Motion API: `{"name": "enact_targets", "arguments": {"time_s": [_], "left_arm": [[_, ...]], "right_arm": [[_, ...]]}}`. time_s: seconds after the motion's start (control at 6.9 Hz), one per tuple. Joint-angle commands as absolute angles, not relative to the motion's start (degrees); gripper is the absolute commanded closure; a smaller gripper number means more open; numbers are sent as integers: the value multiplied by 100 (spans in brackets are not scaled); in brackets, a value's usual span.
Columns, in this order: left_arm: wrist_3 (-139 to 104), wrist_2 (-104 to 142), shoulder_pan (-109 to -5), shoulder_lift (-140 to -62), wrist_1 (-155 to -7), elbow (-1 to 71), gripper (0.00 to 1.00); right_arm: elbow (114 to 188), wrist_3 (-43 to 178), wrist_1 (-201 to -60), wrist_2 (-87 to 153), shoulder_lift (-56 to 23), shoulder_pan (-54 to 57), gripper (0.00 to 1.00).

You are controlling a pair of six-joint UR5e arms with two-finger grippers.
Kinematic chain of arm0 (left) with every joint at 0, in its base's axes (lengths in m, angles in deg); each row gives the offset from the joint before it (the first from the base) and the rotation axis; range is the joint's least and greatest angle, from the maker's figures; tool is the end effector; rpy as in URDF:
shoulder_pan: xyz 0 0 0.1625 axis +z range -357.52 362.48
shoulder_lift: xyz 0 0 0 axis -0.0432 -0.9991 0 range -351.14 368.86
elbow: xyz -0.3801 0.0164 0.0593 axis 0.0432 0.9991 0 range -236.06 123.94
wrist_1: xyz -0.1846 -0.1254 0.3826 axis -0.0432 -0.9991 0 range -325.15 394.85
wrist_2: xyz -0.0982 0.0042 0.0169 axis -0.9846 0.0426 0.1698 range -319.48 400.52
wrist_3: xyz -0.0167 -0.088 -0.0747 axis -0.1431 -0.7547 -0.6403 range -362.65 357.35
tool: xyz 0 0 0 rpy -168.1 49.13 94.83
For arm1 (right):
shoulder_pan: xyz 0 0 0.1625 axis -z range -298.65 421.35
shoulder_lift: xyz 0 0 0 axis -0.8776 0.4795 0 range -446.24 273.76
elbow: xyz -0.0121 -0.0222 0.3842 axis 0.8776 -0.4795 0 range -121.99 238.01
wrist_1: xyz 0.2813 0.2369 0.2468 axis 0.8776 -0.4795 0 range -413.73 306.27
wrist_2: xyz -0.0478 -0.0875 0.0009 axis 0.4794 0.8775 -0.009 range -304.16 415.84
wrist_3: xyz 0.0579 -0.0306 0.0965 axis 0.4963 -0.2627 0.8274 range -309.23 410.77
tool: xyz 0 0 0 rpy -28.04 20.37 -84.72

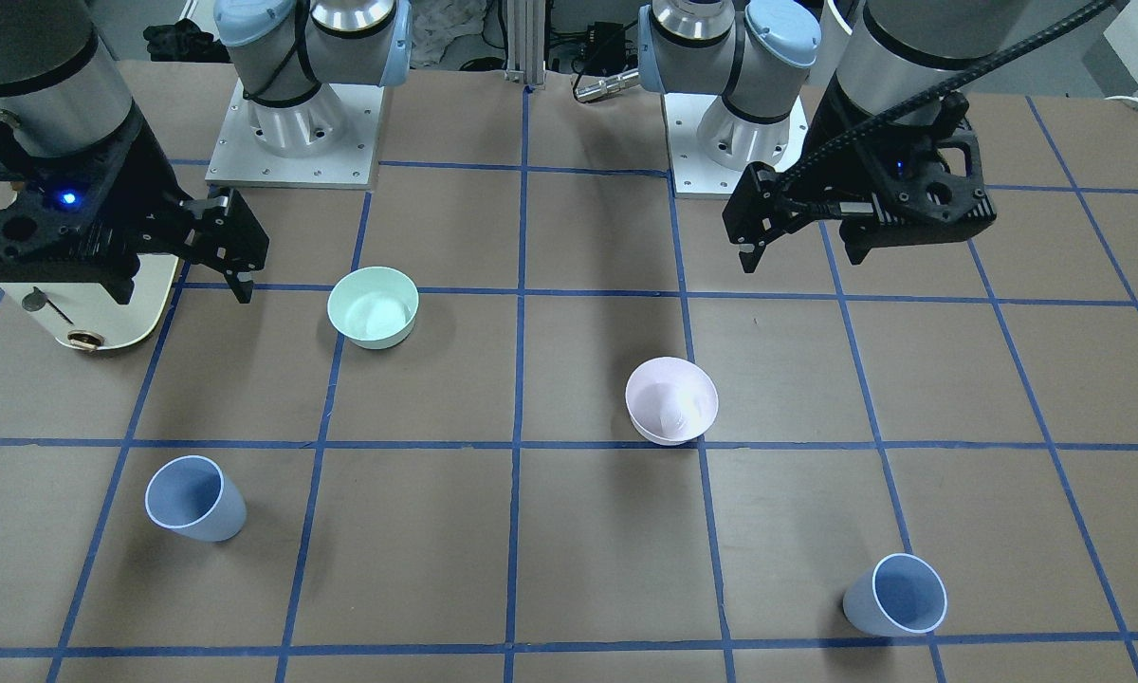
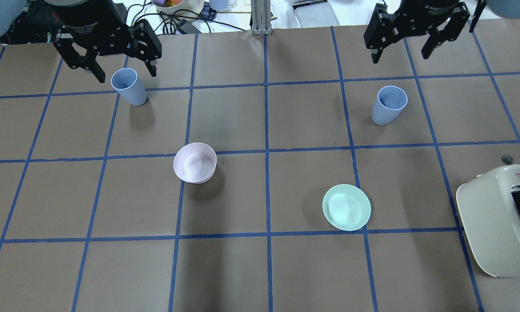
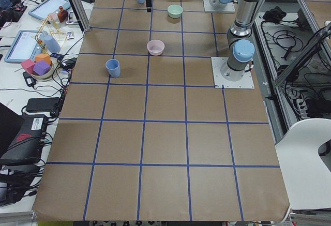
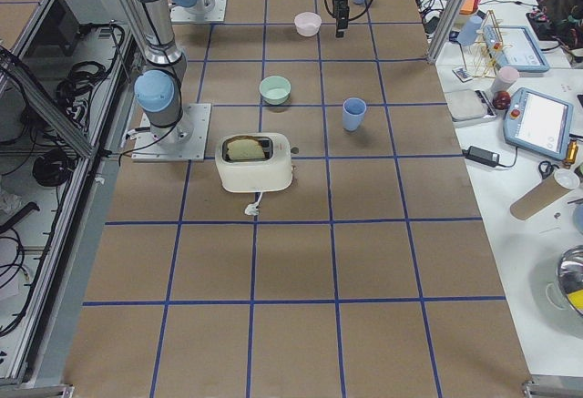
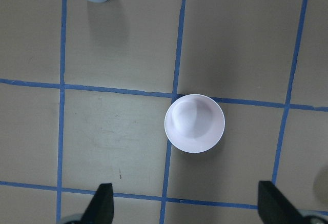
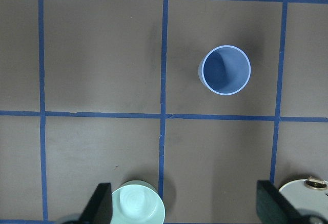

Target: Stack blue cups with both arms

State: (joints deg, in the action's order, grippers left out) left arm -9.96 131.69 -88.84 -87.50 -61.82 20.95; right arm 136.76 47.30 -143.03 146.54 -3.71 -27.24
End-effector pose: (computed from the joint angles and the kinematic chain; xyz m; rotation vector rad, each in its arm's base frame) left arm -0.1439 -0.5587 0.4773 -0.1630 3.1169 -0.0013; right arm 0.1176 -0.5804 0.4610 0.0559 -3.1255 0.0830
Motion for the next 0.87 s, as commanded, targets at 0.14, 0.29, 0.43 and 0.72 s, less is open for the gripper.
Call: {"name": "enact_targets", "arguments": {"time_s": [0.14,0.29,0.43,0.72], "left_arm": [[-986,13140,-8858,-8746,-6332,2041,0],[-977,13131,-8840,-8755,-6332,2032,0],[-890,13123,-8832,-8764,-6332,2023,0],[-837,13149,-8727,-9008,-6219,1796,0]], "right_arm": [[13676,4743,-14294,14610,-380,-2707,0],[13676,4743,-14285,14610,-371,-2672,0],[13676,4735,-14285,14602,-371,-2663,0],[13676,4682,-14311,14593,-397,-2628,0]]}}
